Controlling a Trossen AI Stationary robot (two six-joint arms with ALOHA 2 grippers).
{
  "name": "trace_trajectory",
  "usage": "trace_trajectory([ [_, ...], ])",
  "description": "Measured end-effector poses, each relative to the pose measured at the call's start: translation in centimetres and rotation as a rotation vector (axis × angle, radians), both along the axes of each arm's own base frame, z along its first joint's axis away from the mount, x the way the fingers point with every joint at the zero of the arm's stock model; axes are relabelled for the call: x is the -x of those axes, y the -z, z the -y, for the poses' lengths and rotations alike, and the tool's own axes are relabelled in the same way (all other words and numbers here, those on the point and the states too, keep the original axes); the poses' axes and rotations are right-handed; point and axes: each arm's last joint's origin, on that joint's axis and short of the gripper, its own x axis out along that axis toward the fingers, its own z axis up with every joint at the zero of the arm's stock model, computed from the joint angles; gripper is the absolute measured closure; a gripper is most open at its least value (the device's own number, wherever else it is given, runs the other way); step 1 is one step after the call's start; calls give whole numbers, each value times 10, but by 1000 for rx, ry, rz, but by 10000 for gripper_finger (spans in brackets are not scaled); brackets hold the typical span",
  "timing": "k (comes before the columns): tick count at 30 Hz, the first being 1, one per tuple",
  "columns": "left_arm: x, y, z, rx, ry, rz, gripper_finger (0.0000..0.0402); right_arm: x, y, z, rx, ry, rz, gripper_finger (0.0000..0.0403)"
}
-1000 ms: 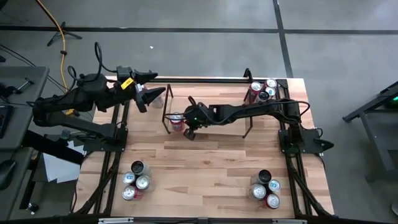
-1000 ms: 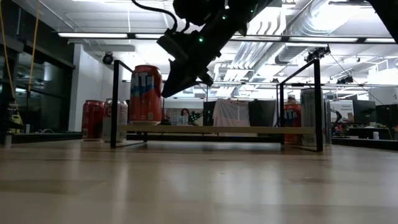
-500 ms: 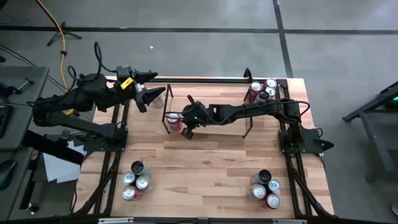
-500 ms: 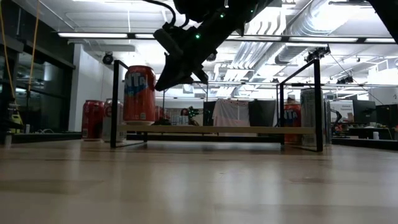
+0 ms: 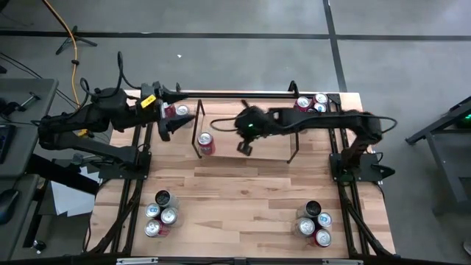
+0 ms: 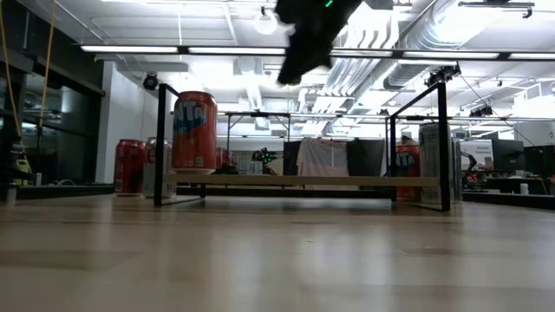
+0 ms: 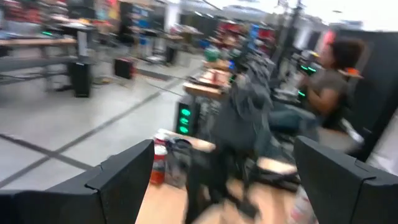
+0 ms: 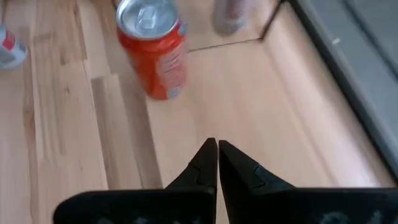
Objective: Place canned beverage on shelf
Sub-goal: Put the red soda can on the shelf aligned with the other red soda can
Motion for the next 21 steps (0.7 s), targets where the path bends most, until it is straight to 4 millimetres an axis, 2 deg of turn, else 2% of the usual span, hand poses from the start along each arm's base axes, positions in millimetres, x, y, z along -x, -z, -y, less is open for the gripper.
trace_trajectory([
  [3, 0, 5, 0, -4, 13, -57, 64, 30, -16, -2, 14, 43, 52, 403],
  [6, -3, 16, 0, -5, -2, -73, 64, 64, -22, -5, -11, 112, 137, 403],
  [11, -12, 58, 0, 42, -2, 76, 64, 111, -17, -18, -124, 179, 373, 403],
  [16, -17, 88, -1, 83, -7, 246, 64, 139, -17, -29, -205, 166, 592, 403],
  [21, -24, 107, -1, 24, -42, 154, 64, 149, -17, -33, -214, 131, 709, 403],
])
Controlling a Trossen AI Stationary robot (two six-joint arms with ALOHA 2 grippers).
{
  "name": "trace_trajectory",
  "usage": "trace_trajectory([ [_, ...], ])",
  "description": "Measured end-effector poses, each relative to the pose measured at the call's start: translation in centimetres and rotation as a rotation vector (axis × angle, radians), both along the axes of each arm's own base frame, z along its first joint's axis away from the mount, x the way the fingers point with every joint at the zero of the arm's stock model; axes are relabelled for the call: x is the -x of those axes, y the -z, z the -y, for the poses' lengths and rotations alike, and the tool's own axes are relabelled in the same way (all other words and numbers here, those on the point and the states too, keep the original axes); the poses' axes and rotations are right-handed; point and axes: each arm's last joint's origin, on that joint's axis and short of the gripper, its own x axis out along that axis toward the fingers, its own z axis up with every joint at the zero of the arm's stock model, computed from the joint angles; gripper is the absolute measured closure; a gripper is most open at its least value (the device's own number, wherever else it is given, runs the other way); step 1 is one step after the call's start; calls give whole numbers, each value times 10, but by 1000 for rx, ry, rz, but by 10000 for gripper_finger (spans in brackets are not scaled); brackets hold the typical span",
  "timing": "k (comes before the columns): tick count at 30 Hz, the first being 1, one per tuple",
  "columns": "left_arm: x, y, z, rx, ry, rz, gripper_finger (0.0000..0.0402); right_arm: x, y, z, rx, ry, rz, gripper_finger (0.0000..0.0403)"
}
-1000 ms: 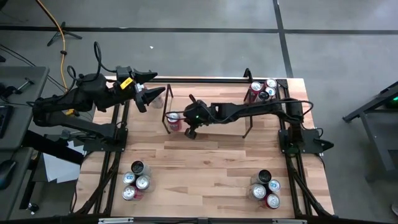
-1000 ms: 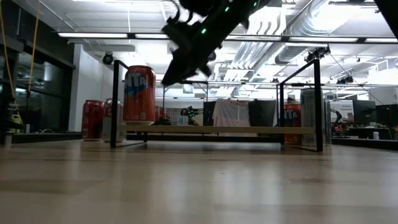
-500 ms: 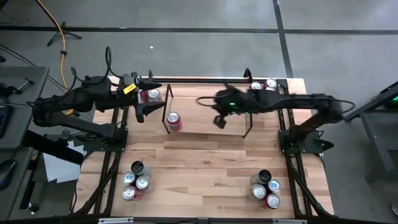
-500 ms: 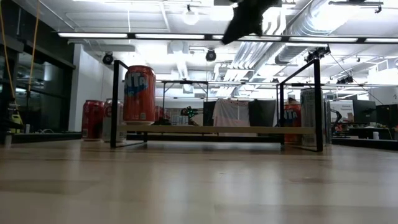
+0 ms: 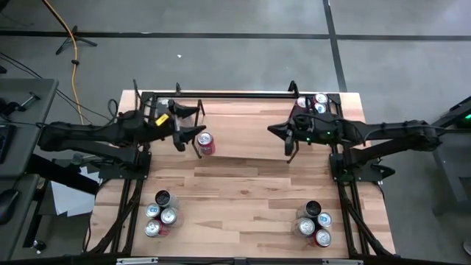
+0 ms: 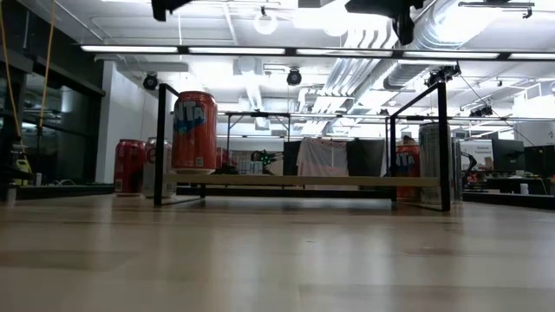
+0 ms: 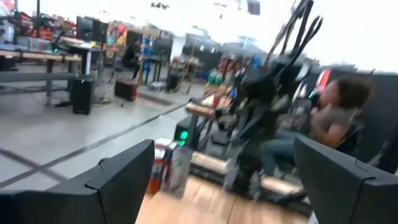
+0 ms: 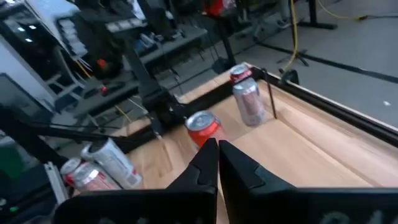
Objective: Place canned beverage on shelf
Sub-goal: Put the red soda can on the shelf aligned with the other red soda can
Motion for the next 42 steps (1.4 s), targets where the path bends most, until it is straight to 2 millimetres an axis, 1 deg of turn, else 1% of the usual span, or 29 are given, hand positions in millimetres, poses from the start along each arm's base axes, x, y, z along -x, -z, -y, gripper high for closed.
trace_trajectory([
  [8, -4, 3, 0, 14, 2, -12, 64, -1, 1, 0, 18, -3, 0, 400],
  [11, -4, 3, 0, 15, 2, -13, 64, -1, 1, 1, -24, 9, 17, 384],
  [14, -4, 3, 0, 40, 6, -4, 64, 0, -2, 6, -78, 45, 15, 341],
  [17, -4, 3, 0, 55, 8, 1, 64, 3, -12, 17, -98, 103, -31, 273],
  [19, -4, 3, 0, 55, 8, 1, 64, 8, -21, 27, -102, 155, -91, 225],
  [22, -3, 2, 0, 55, 8, 3, 64, 12, -37, 46, -81, 239, -203, 160],
  [25, -2, 1, 0, 55, 9, 14, 64, 15, -54, 70, -70, 339, -316, 112],
  [27, -1, 0, 0, 55, 10, 19, 64, 17, -66, 93, -86, 476, -382, 92],
  [29, 0, -1, 0, 54, 10, 29, 64, 20, -73, 121, -147, 636, -447, 83],
  [30, 1, -2, 0, 55, 10, 31, 64, 22, -73, 137, -199, 703, -492, 81],
  [32, 2, -2, 0, 54, 10, 34, 64, 25, -69, 167, -313, 795, -586, 80],
  [34, 4, -4, 0, 54, 10, 45, 64, 27, -60, 194, -390, 857, -679, 80],
  [37, 5, -5, 0, 54, 10, 52, 64, 28, -40, 225, -518, 879, -801, 80],
  [39, 5, -5, 0, 54, 10, 52, 64, 25, -25, 238, -591, 849, -848, 80],
  [42, 5, -5, 0, 54, 10, 52, 64, 20, -4, 248, -653, 831, -922, 80],
])
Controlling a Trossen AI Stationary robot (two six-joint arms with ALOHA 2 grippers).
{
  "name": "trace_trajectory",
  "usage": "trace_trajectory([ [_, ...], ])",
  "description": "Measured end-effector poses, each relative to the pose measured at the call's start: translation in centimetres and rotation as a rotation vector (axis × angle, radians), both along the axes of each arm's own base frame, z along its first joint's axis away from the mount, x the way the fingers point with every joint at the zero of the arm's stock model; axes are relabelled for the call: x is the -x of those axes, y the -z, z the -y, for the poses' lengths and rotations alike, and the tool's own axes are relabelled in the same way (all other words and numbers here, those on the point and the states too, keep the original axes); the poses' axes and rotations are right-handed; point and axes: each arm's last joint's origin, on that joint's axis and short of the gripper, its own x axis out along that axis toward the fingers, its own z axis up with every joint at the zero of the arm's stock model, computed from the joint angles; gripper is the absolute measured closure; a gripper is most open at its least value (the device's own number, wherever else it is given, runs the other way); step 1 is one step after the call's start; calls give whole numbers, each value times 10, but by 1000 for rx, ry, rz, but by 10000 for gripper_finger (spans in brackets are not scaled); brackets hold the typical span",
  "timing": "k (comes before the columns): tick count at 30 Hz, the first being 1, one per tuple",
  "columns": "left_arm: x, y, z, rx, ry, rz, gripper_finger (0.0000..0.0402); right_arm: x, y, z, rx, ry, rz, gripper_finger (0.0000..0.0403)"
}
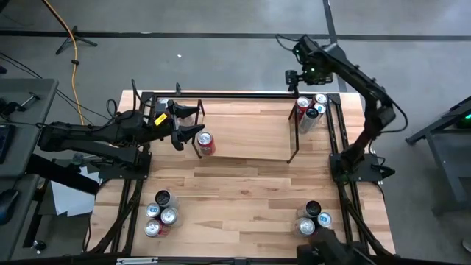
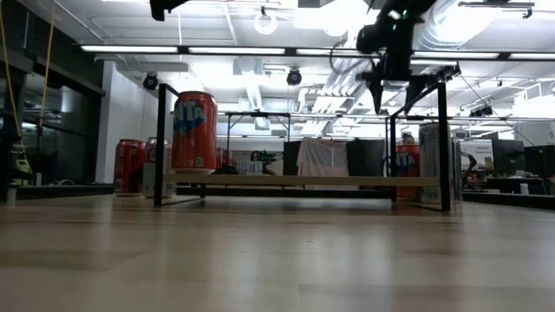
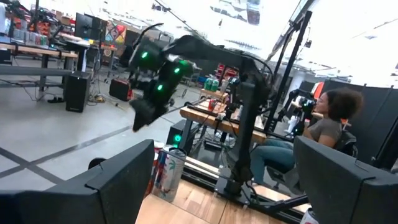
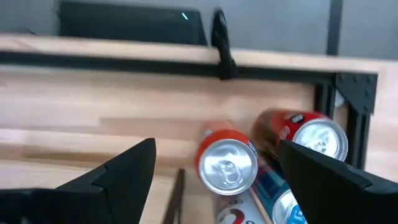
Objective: Place canned beverage on shelf
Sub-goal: Put the red soda can on the shelf aligned with the other red soda can
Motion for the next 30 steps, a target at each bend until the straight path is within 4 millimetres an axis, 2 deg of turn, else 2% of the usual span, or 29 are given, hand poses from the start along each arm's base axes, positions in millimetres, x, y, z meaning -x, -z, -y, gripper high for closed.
trace_trajectory([
  [4, 0, 0, 0, 0, 0, 0, 64, -3, 25, 3, -73, 24, -71, 80],
  [14, 0, 0, 0, 0, -1, -1, 64, 2, 67, -5, -185, 88, -108, 80],
  [30, 0, -2, 0, 2, -14, 17, 64, -3, 86, 4, -188, 137, -96, 80],
])
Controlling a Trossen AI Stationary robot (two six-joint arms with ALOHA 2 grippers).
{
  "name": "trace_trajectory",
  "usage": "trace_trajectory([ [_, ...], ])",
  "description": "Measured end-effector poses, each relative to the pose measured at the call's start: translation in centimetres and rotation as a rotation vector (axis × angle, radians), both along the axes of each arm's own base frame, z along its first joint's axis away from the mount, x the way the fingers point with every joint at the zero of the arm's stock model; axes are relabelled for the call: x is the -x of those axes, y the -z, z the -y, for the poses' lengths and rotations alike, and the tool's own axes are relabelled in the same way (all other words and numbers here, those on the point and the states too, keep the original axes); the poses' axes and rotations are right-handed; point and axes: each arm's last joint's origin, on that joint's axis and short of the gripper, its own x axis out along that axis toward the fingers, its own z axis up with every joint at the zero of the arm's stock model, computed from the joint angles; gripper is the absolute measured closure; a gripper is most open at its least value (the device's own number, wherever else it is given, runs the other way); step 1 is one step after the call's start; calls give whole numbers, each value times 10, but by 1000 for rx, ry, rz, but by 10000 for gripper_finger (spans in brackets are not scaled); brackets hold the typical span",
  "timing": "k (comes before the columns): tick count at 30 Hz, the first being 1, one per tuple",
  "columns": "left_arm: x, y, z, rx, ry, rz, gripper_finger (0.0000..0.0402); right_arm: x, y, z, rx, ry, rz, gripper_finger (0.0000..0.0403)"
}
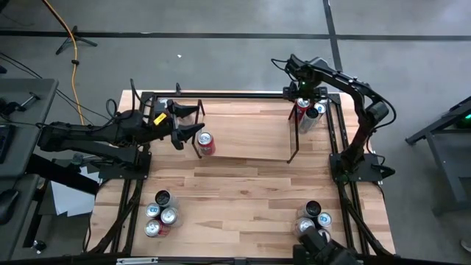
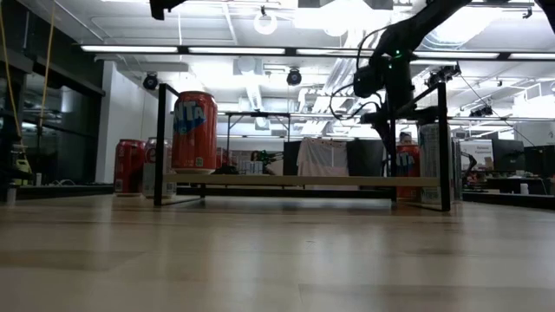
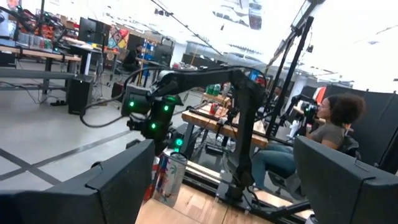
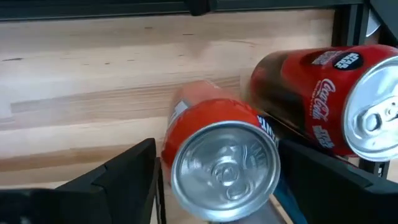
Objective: Place canned beverage on shelf
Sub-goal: Put the red soda can on the shelf aligned with the other red soda can
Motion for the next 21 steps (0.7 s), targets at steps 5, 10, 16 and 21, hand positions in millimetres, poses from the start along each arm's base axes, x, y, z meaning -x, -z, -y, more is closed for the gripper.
trace_trajectory([
  [5, 0, 0, 0, 1, -1, -1, 64, -3, 9, 3, -20, 0, -16, 80],
  [10, 0, 0, 0, 1, -2, -1, 64, -4, 12, 5, -19, -9, -15, 86],
  [16, 0, 0, 0, 1, -2, -1, 64, -4, 11, 5, -15, -30, -24, 128],
  [21, 0, 0, 0, 0, -2, 0, 64, -8, 8, 1, 3, -100, -32, 128],
])
